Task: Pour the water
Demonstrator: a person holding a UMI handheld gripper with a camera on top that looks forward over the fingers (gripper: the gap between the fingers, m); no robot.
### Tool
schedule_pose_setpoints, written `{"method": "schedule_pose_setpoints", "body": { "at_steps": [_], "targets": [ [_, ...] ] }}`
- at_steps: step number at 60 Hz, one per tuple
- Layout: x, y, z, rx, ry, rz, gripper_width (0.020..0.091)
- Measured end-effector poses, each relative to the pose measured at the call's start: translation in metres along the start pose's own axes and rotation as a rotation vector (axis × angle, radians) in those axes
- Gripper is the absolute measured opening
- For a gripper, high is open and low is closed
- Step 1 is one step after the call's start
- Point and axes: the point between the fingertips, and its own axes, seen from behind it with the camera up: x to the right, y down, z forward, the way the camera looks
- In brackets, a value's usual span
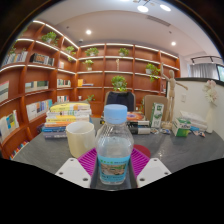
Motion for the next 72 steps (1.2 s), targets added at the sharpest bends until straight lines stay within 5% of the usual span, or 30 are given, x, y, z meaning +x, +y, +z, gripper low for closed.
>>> {"method": "schedule_pose_setpoints", "body": {
  "at_steps": [11, 32, 43, 72],
  "targets": [
    [-0.003, 0.001, 0.004, -0.013, -0.005, -0.031, 0.0288],
    [-0.001, -0.004, 0.007, -0.052, -0.017, -0.177, 0.0284],
    [0.034, -0.031, 0.028, -0.057, 0.092, -0.632, 0.0285],
    [0.038, -0.127, 0.069, 0.093, 0.36, -1.72, 0.0285]
  ]
}}
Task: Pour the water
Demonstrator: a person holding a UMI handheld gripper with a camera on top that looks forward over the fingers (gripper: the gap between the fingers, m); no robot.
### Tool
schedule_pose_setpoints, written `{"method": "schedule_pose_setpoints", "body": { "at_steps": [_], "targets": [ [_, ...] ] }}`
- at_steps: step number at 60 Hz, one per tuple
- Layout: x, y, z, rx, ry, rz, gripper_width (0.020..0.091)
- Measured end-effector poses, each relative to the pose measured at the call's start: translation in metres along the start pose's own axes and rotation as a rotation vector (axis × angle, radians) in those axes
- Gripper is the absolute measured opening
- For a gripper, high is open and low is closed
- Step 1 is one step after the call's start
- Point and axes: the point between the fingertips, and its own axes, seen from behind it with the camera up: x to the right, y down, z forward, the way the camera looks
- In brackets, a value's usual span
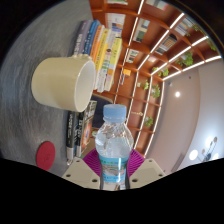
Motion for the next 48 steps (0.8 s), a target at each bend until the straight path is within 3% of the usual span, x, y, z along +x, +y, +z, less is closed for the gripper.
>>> {"method": "schedule_pose_setpoints", "body": {
  "at_steps": [20, 28, 36, 48],
  "targets": [
    [0.026, -0.032, 0.009, 0.038, 0.171, -0.443, 0.0284],
    [0.021, -0.028, 0.009, 0.022, 0.151, -0.4, 0.0286],
    [0.025, -0.021, 0.003, 0.036, 0.135, -0.225, 0.0286],
    [0.031, 0.012, -0.007, 0.043, 0.005, 0.464, 0.0286]
  ]
}}
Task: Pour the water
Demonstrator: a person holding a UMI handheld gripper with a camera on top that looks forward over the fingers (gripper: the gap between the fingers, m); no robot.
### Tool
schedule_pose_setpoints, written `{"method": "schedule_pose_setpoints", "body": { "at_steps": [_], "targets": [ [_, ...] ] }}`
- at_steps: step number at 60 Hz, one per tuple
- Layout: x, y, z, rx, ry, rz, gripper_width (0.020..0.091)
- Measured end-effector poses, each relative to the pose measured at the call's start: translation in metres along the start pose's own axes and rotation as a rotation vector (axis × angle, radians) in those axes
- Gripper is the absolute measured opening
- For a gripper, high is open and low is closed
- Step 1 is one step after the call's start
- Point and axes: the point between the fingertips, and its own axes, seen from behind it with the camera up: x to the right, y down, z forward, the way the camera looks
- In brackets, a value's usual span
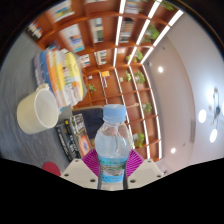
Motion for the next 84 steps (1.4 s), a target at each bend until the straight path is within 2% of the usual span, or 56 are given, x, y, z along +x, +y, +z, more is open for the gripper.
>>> {"method": "schedule_pose_setpoints", "body": {
  "at_steps": [9, 13, 16, 17, 20, 23, 27, 38, 40, 51, 61, 64, 66, 70, 72, 84],
  "targets": [
    [-0.037, 0.003, -0.013, -0.03, -0.224, 0.622, 0.0309],
    [-0.041, 0.022, -0.007, -0.043, -0.334, 0.87, 0.0307],
    [-0.068, 0.008, -0.011, -0.068, -0.36, 1.02, 0.0306],
    [-0.06, 0.025, -0.008, -0.066, -0.376, 1.058, 0.0307],
    [-0.065, 0.039, -0.005, -0.084, -0.408, 1.151, 0.0307],
    [-0.077, 0.035, -0.006, -0.099, -0.421, 1.238, 0.0306],
    [-0.09, 0.054, 0.001, -0.109, -0.424, 1.302, 0.0307],
    [-0.126, 0.07, 0.0, -0.147, -0.436, 1.305, 0.0312],
    [-0.123, 0.069, 0.001, -0.113, -0.417, 1.285, 0.0309],
    [-0.125, 0.073, -0.001, -0.131, -0.398, 1.272, 0.0308],
    [-0.124, 0.073, -0.002, -0.143, -0.389, 1.289, 0.0438],
    [-0.131, 0.076, -0.004, -0.184, -0.413, 1.289, 0.0471],
    [-0.136, 0.08, -0.008, -0.229, -0.432, 1.292, 0.0547],
    [-0.137, 0.083, -0.016, -0.265, -0.442, 1.316, 0.0778],
    [-0.132, 0.084, -0.021, -0.263, -0.435, 1.328, 0.0829],
    [-0.102, 0.098, -0.083, -0.294, -0.371, 1.369, 0.0819]
  ]
}}
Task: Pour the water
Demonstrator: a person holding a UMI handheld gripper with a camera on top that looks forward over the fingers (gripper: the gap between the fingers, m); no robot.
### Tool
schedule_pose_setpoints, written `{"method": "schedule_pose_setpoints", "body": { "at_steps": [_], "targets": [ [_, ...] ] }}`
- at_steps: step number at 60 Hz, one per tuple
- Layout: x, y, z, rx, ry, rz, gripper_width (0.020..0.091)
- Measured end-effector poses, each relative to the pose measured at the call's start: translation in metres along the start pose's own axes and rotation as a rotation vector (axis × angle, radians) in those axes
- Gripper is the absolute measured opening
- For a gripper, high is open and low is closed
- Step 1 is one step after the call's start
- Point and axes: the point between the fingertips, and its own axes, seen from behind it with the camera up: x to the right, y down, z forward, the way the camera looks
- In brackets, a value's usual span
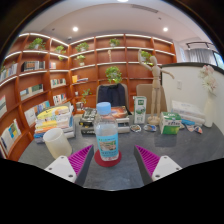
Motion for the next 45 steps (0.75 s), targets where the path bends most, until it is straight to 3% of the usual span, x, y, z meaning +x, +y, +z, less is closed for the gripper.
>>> {"method": "schedule_pose_setpoints", "body": {
  "at_steps": [19, 45],
  "targets": [
    [0.007, 0.0, -0.098, 0.062, 0.09, -0.043, 0.0824],
    [0.01, -0.011, -0.143, 0.129, 0.097, -0.043, 0.0826]
  ]
}}
